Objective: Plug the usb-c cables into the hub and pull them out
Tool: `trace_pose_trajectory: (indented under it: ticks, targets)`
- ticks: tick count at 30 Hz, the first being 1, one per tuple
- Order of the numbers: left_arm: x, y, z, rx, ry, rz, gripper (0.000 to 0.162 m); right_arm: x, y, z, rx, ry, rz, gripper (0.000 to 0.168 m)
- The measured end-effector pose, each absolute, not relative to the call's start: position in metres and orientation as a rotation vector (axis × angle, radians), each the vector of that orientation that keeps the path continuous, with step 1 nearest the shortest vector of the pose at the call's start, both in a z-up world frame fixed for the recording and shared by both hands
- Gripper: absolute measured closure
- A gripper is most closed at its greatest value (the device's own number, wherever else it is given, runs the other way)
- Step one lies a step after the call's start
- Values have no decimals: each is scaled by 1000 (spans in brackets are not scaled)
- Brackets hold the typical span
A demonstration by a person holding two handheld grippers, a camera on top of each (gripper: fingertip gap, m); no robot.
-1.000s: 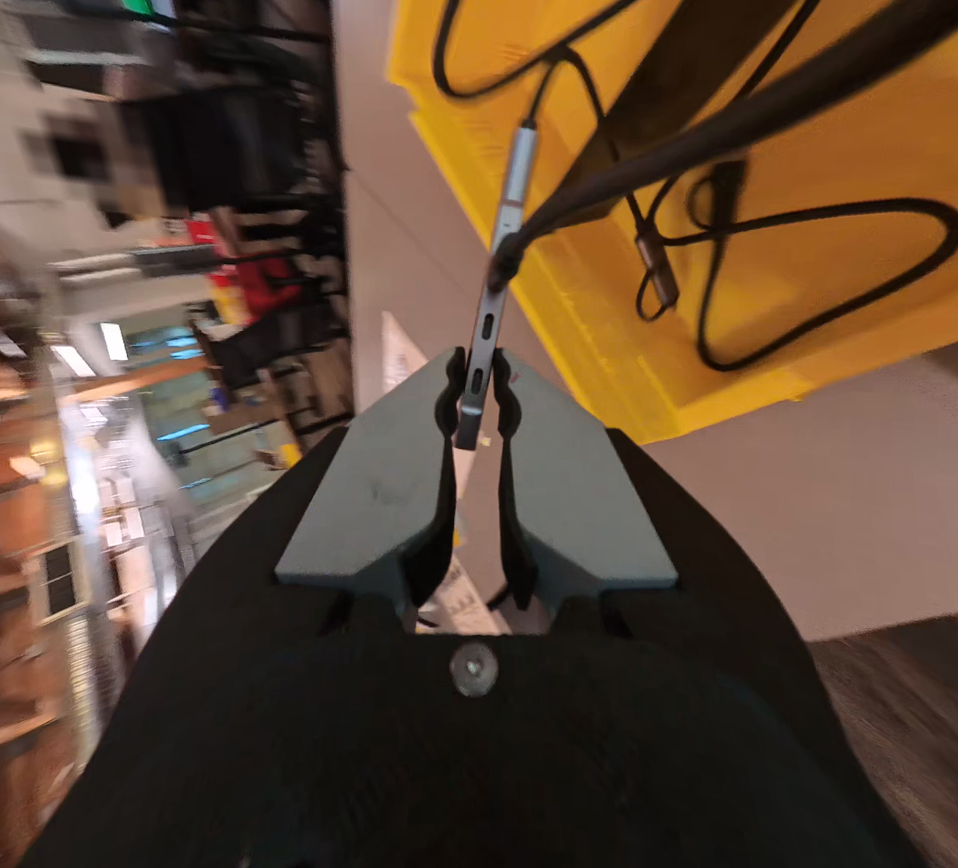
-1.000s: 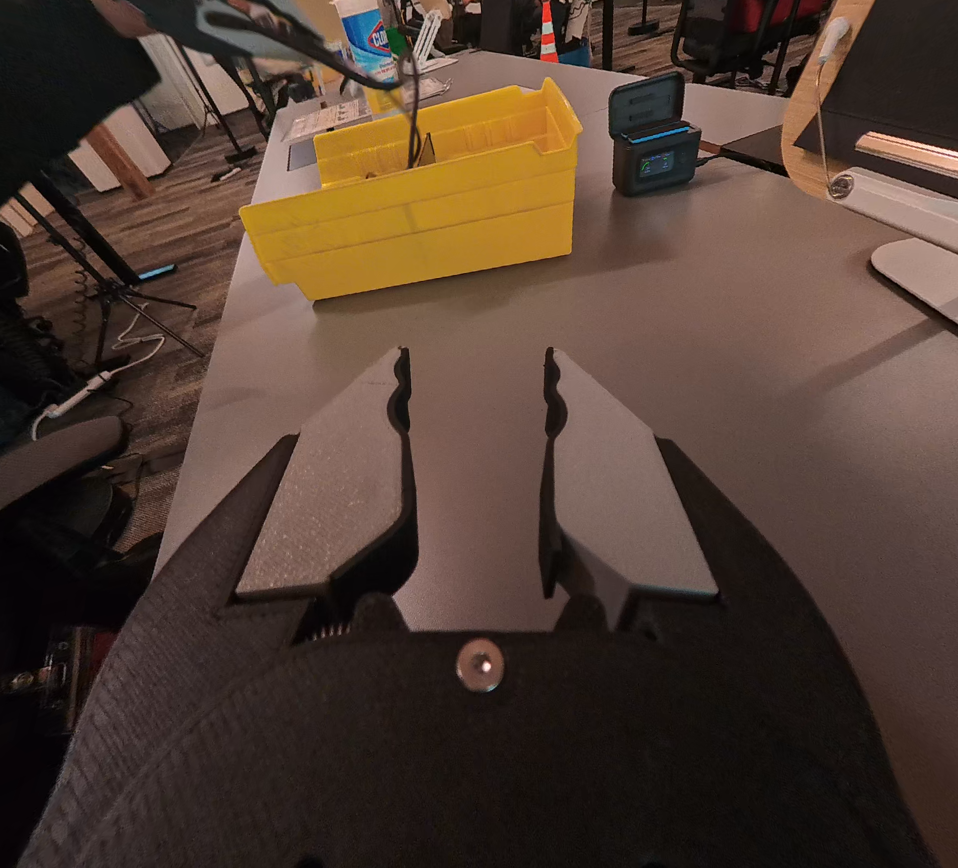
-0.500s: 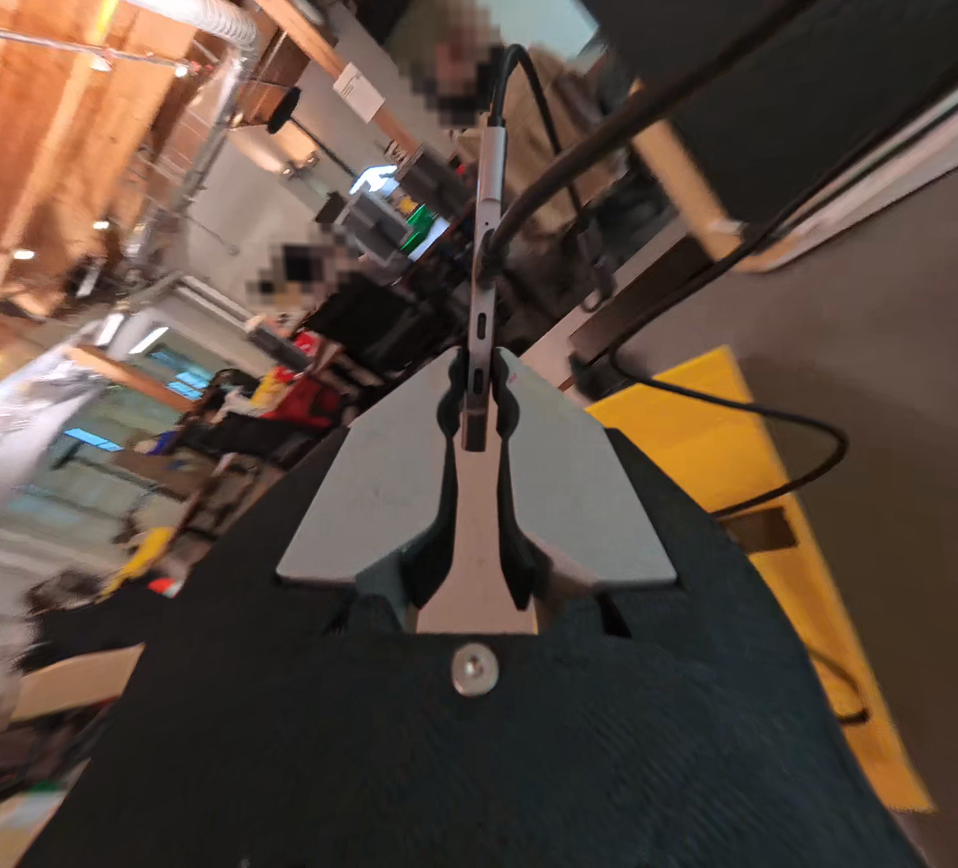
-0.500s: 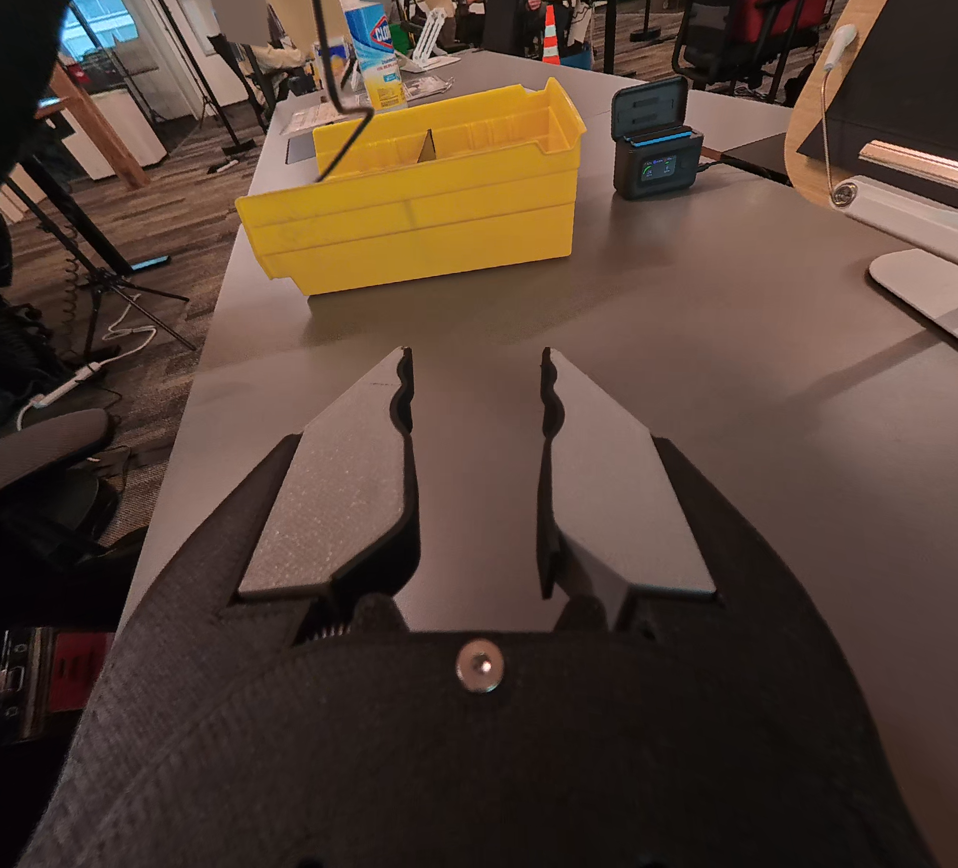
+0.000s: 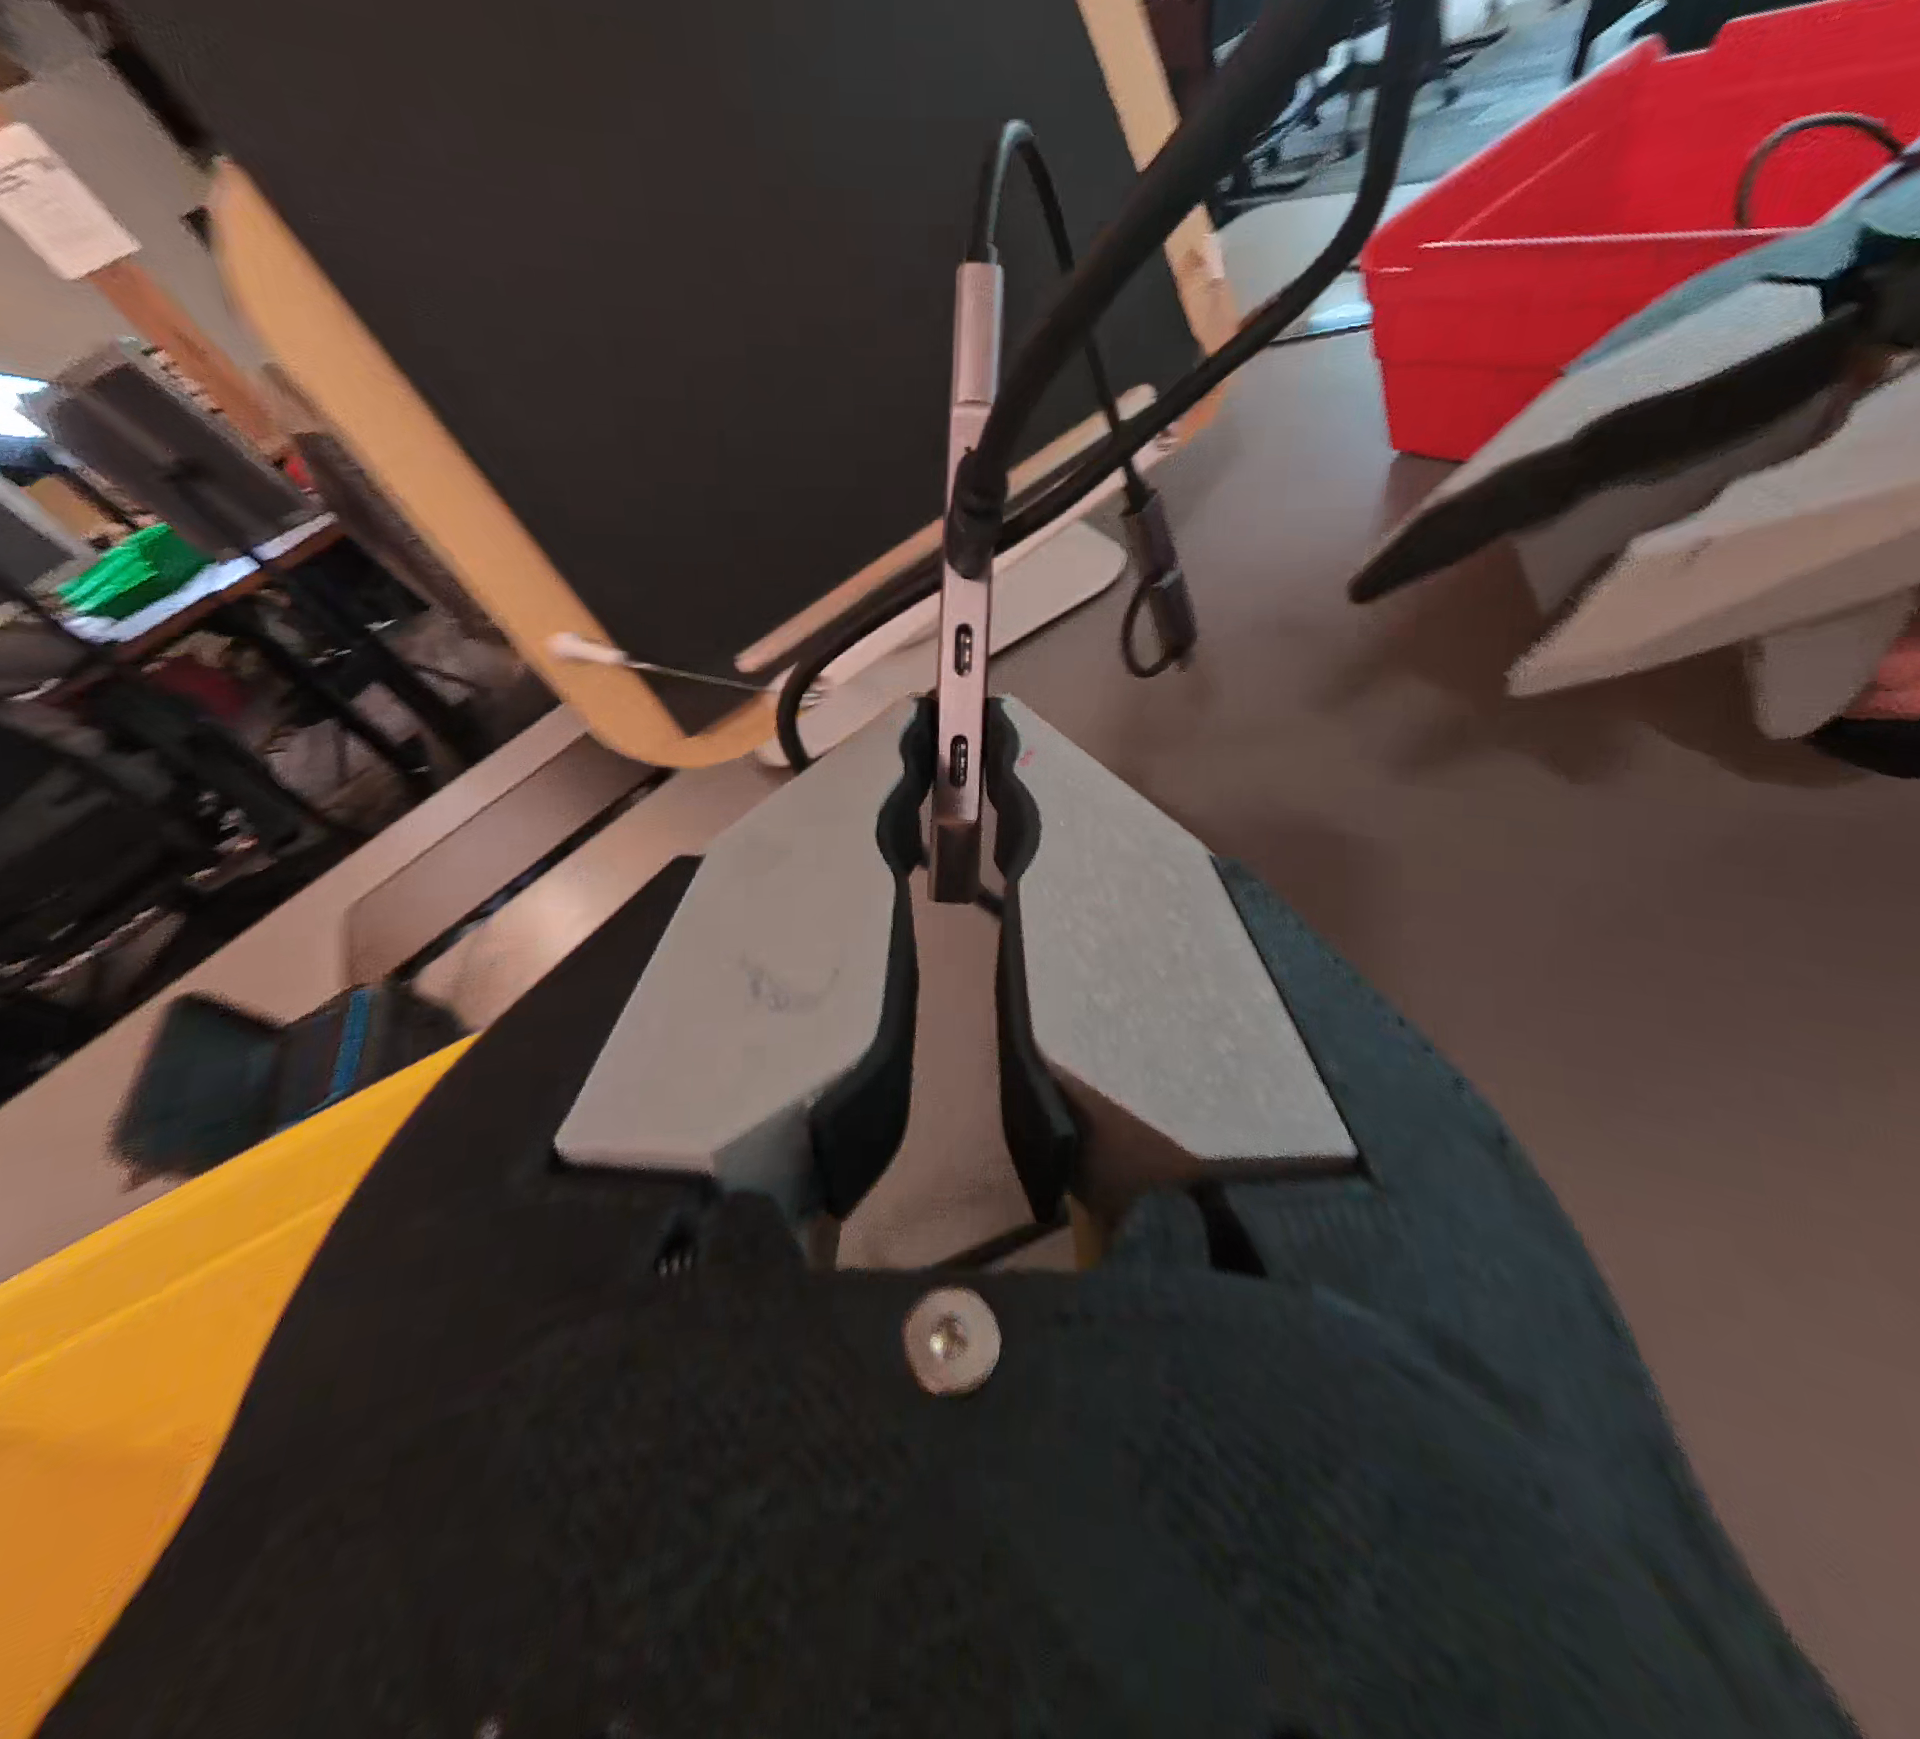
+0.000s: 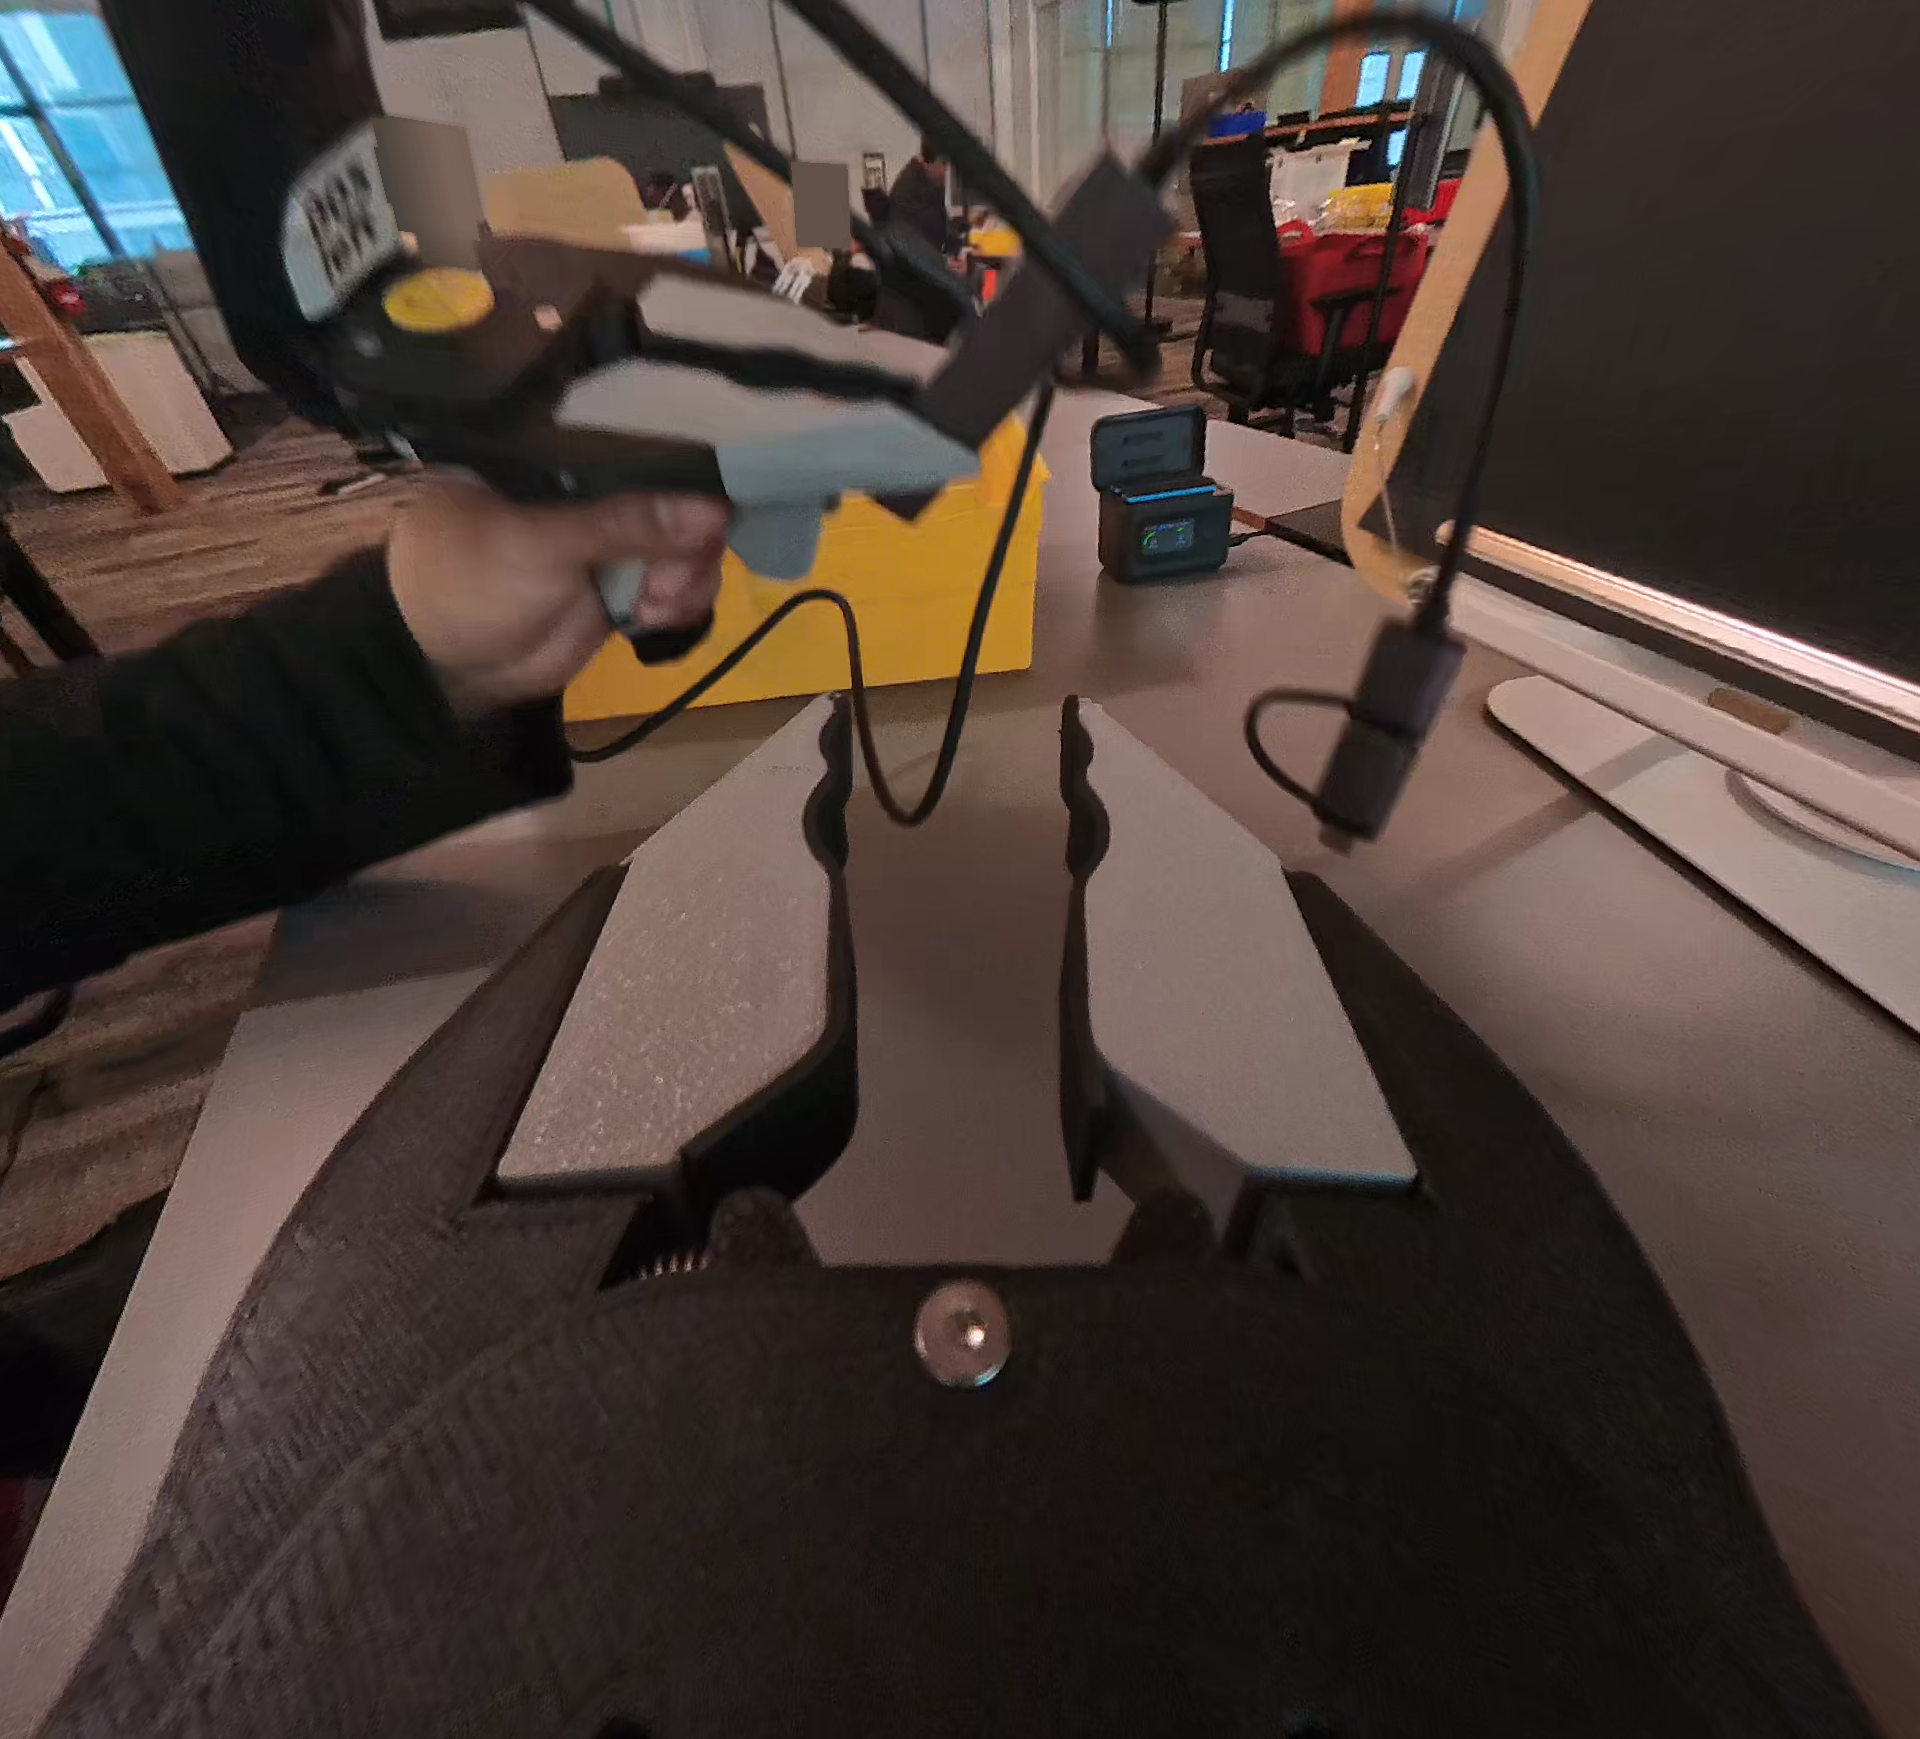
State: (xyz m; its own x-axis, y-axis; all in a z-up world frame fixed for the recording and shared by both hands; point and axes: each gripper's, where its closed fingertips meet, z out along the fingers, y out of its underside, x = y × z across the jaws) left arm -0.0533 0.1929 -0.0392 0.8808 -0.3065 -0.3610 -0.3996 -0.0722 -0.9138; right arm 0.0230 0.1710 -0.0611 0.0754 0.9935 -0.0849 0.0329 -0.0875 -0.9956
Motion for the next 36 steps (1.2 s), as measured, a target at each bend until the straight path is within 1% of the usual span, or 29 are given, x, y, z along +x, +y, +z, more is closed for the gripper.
trace_pose_trajectory:
  ticks: [2,5,7,11,15,20,24,26,27,31,36]
  targets:
    - [-40,203,-56,-1655,564,37,155,23,173,-61,-1336,-1131,1200,132]
    - [-28,206,-77,-1681,570,-59,155,21,175,-63,-1359,-1123,1204,128]
    - [-18,201,-72,-1652,595,-144,155,21,176,-60,-1351,-1098,1210,125]
    - [-12,196,-84,-1675,600,-262,155,19,179,-53,-1356,-1032,1296,124]
    - [-10,194,-80,-1655,586,-289,155,20,189,-49,-1389,-888,1383,123]
    - [-5,187,-77,-1626,634,-256,155,22,202,-55,-1418,-853,1313,125]
    - [13,180,-79,-1592,721,-281,155,20,206,-54,-1421,-766,1447,123]
    - [14,180,-80,-1605,718,-309,155,22,206,-52,-1410,-739,1529,129]
    - [16,179,-80,-1600,721,-327,155,23,206,-53,-1412,-734,1561,139]
    - [21,179,-88,-1636,735,-370,155,22,196,-52,-1389,-726,1782,149]
    - [25,184,-100,-1652,768,-265,152,9,188,-69,-1483,-801,1769,150]
